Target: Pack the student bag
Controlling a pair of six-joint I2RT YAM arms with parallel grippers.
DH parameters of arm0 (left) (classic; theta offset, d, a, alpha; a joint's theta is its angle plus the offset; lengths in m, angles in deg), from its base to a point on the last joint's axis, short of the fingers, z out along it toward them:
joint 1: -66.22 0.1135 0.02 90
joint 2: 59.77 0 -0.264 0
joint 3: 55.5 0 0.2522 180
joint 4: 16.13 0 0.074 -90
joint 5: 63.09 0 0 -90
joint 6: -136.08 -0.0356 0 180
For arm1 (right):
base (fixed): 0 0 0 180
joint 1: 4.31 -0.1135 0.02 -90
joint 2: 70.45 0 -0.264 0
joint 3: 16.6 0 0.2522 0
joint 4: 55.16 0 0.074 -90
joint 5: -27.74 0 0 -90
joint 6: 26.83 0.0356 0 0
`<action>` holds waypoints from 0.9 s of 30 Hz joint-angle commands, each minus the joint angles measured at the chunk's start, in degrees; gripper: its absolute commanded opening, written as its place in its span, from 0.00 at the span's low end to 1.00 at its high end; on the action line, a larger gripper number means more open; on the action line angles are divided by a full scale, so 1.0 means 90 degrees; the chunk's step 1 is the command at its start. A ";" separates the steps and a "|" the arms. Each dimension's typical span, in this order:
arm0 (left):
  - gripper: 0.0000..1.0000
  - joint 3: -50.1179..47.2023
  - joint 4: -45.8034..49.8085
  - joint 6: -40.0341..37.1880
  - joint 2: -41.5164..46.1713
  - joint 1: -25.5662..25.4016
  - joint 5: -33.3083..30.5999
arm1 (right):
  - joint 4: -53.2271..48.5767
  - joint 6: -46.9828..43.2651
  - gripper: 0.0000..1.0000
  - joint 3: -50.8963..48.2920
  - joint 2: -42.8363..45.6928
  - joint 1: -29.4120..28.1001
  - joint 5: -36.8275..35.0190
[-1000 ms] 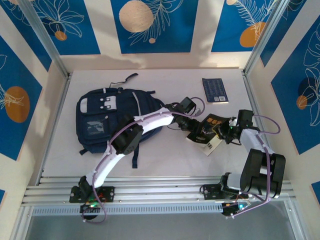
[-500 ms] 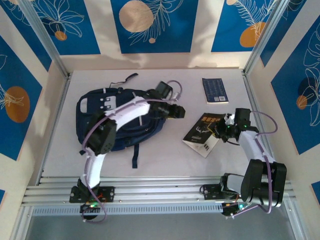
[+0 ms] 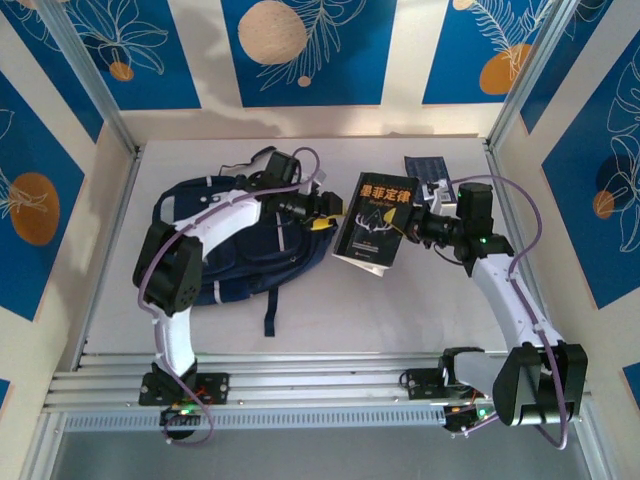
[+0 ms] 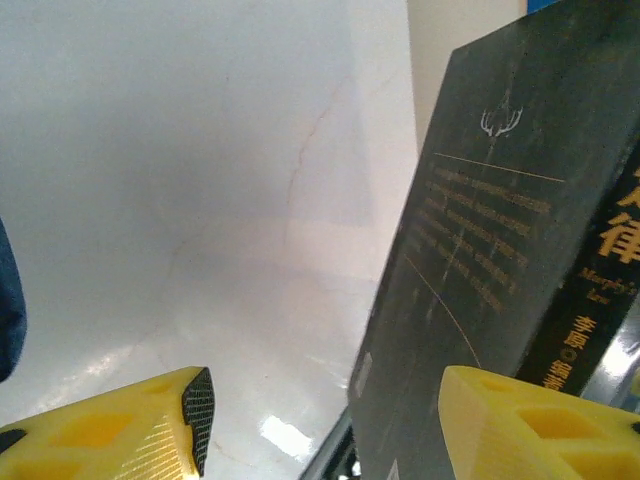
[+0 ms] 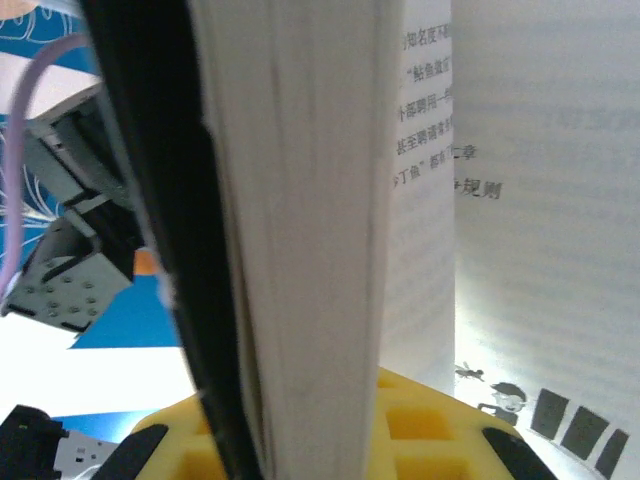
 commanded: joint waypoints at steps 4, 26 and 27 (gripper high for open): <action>0.61 -0.0339 -0.1939 0.1330 0.0482 -0.0071 0.0994 | 0.0433 0.0130 0.00 0.0094 0.0062 -0.0347 0.0650; 0.61 -0.0457 -0.0075 -0.0320 0.1713 0.0384 0.0239 | 0.0817 0.0464 0.00 0.0030 0.0037 -0.0598 0.1000; 0.61 -0.0510 -0.0277 -0.0169 0.1673 0.0379 0.0390 | 0.0924 0.0505 0.00 0.0020 0.0041 -0.0669 0.1028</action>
